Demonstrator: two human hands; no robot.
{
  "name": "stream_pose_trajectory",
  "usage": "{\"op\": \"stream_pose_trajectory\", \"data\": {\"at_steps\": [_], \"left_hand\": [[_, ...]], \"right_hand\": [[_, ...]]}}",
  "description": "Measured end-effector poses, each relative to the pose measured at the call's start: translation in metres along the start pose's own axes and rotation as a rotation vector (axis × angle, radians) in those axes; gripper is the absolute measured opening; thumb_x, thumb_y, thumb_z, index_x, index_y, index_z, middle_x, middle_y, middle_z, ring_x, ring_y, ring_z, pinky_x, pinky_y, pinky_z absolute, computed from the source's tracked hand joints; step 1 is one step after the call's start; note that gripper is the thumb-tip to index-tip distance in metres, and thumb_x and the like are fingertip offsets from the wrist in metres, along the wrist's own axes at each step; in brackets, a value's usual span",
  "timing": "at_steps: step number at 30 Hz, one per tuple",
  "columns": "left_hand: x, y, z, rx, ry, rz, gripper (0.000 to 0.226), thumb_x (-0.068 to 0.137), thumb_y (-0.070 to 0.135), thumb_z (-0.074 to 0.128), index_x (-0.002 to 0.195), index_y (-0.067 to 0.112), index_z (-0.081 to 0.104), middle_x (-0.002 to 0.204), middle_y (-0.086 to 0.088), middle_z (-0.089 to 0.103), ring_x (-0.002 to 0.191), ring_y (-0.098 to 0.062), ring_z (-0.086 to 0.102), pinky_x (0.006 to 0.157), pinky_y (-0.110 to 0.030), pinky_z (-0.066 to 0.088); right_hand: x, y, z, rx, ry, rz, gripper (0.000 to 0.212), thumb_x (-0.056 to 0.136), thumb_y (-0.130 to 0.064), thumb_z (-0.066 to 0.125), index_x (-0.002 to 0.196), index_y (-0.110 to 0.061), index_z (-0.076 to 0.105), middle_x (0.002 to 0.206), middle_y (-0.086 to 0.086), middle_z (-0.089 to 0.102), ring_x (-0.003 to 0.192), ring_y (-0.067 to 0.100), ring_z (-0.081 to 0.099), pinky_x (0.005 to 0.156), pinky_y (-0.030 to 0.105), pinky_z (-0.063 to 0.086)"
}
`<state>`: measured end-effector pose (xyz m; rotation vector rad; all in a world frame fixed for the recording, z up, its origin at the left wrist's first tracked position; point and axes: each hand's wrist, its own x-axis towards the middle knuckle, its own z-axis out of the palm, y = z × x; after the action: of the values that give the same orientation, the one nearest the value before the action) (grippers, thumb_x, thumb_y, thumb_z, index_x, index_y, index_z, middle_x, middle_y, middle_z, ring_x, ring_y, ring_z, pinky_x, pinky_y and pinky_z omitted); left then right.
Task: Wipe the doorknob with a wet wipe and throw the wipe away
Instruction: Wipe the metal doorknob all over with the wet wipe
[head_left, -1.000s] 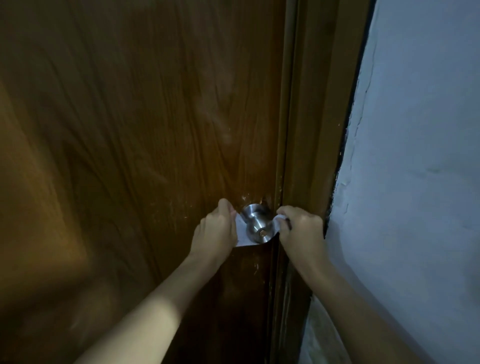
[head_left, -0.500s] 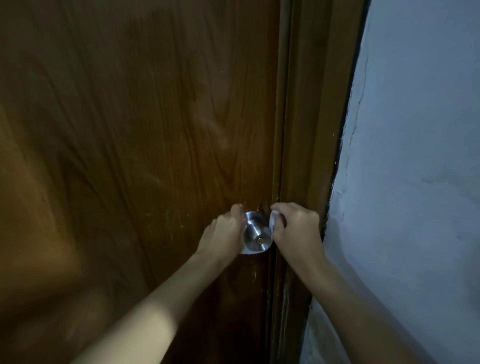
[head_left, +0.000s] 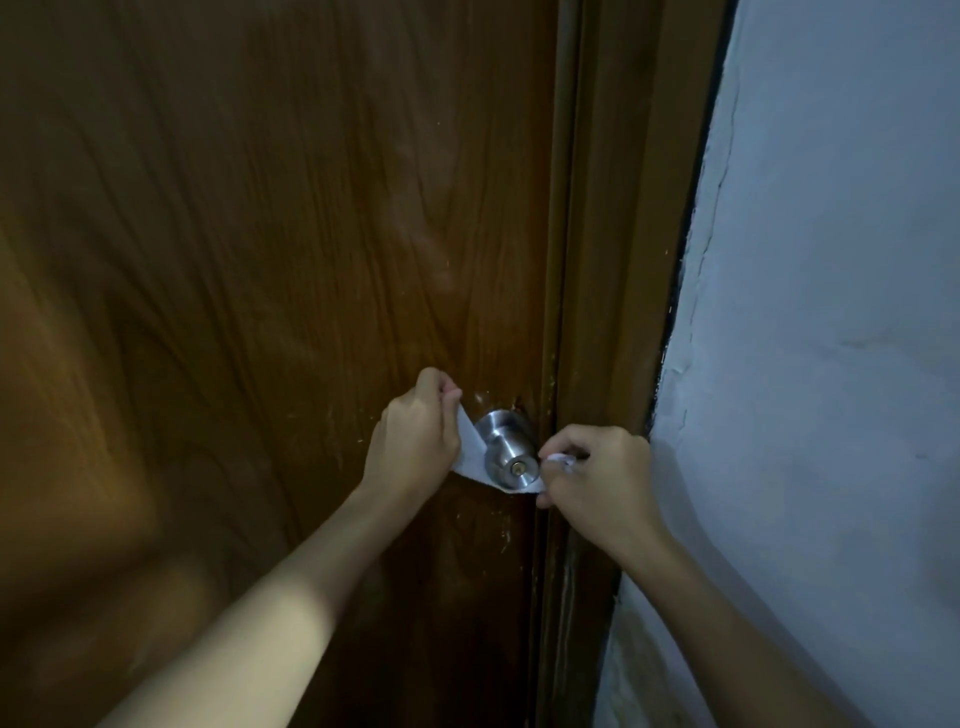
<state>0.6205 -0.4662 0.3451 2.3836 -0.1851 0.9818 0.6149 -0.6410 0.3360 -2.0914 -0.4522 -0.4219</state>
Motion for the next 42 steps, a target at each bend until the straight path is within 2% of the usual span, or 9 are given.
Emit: {"op": "stream_pose_trajectory", "data": {"at_steps": [5, 9, 15, 19, 24, 28, 32, 36, 42], "left_hand": [[0.003, -0.004, -0.017, -0.056, 0.234, -0.079, 0.014, 0.094, 0.013, 0.044, 0.099, 0.004, 0.053, 0.065, 0.005, 0.051, 0.052, -0.010, 0.051, 0.044, -0.018, 0.041], [0.015, -0.003, -0.039, -0.058, 0.371, -0.043, 0.018, 0.095, 0.015, 0.044, 0.108, 0.003, 0.049, 0.083, -0.001, 0.055, 0.070, -0.015, 0.055, 0.053, -0.019, 0.040], [-0.007, -0.016, -0.025, 0.110, 0.109, 0.257, 0.022, 0.087, 0.018, 0.036, 0.109, 0.016, 0.041, 0.094, -0.017, 0.062, 0.074, -0.026, 0.063, 0.056, -0.033, 0.054], [-0.019, -0.023, -0.010, 0.189, 0.022, 0.162, 0.024, 0.087, 0.008, 0.045, 0.111, 0.009, 0.048, 0.098, -0.016, 0.058, 0.077, -0.031, 0.062, 0.058, -0.034, 0.048], [-0.030, -0.020, 0.007, 0.202, -0.088, 0.102, 0.031, 0.085, 0.000, 0.054, 0.116, 0.007, 0.049, 0.103, -0.015, 0.056, 0.079, -0.032, 0.062, 0.062, -0.039, 0.050], [-0.043, -0.028, 0.021, 0.316, -0.256, 0.055, 0.038, 0.086, 0.005, 0.055, 0.120, 0.013, 0.042, 0.110, -0.009, 0.051, 0.083, -0.026, 0.061, 0.064, -0.027, 0.045], [-0.049, -0.043, 0.015, 0.195, -0.168, 0.072, 0.030, 0.083, 0.002, 0.058, 0.111, 0.010, 0.048, 0.099, -0.013, 0.059, 0.076, -0.029, 0.064, 0.061, -0.034, 0.054], [-0.031, -0.029, 0.004, 0.036, 0.129, 0.022, 0.017, 0.089, 0.005, 0.051, 0.105, 0.000, 0.055, 0.094, -0.015, 0.064, 0.079, -0.014, 0.057, 0.063, -0.018, 0.042], [-0.036, -0.037, 0.007, 0.229, -0.111, 0.102, 0.016, 0.092, 0.012, 0.048, 0.107, 0.008, 0.052, 0.094, -0.014, 0.063, 0.071, -0.028, 0.064, 0.058, -0.043, 0.056]], "right_hand": [[-0.002, -0.008, -0.001, 0.163, -0.016, -0.008, 0.014, 0.079, 0.000, 0.061, 0.075, -0.012, 0.068, 0.069, 0.004, 0.070, 0.056, 0.010, 0.069, 0.046, 0.019, 0.054], [0.016, -0.013, -0.007, 0.104, 0.184, -0.158, 0.014, 0.079, -0.002, 0.062, 0.085, -0.012, 0.070, 0.079, -0.004, 0.066, 0.063, 0.002, 0.060, 0.051, 0.009, 0.046], [0.019, 0.008, 0.003, -0.235, 0.170, -0.331, 0.017, 0.075, 0.008, 0.064, 0.089, 0.001, 0.071, 0.089, 0.015, 0.068, 0.073, 0.015, 0.059, 0.068, 0.000, 0.042], [0.005, 0.027, 0.022, -0.395, 0.043, -0.271, 0.017, 0.080, 0.004, 0.061, 0.095, 0.001, 0.069, 0.096, 0.018, 0.066, 0.077, 0.030, 0.065, 0.069, 0.027, 0.051], [-0.014, 0.045, 0.033, -0.369, -0.012, -0.158, 0.021, 0.087, -0.003, 0.053, 0.102, -0.005, 0.068, 0.103, 0.011, 0.061, 0.084, 0.023, 0.061, 0.064, 0.010, 0.035], [-0.023, 0.061, 0.042, -0.445, -0.160, -0.003, 0.024, 0.089, -0.008, 0.050, 0.109, -0.012, 0.064, 0.109, 0.004, 0.056, 0.085, 0.015, 0.057, 0.070, 0.021, 0.047], [-0.023, 0.045, 0.029, -0.334, 0.131, -0.314, 0.014, 0.081, -0.008, 0.058, 0.087, -0.003, 0.070, 0.087, 0.011, 0.064, 0.062, 0.013, 0.060, 0.057, 0.012, 0.047], [0.000, 0.020, 0.022, -0.238, 0.405, -0.493, 0.020, 0.084, -0.008, 0.053, 0.087, 0.004, 0.069, 0.087, 0.021, 0.066, 0.074, 0.012, 0.054, 0.073, 0.013, 0.045], [0.002, 0.040, 0.035, -0.360, 0.129, -0.360, 0.015, 0.081, 0.003, 0.057, 0.091, 0.000, 0.068, 0.091, 0.019, 0.063, 0.062, 0.026, 0.064, 0.053, 0.027, 0.057]]}}
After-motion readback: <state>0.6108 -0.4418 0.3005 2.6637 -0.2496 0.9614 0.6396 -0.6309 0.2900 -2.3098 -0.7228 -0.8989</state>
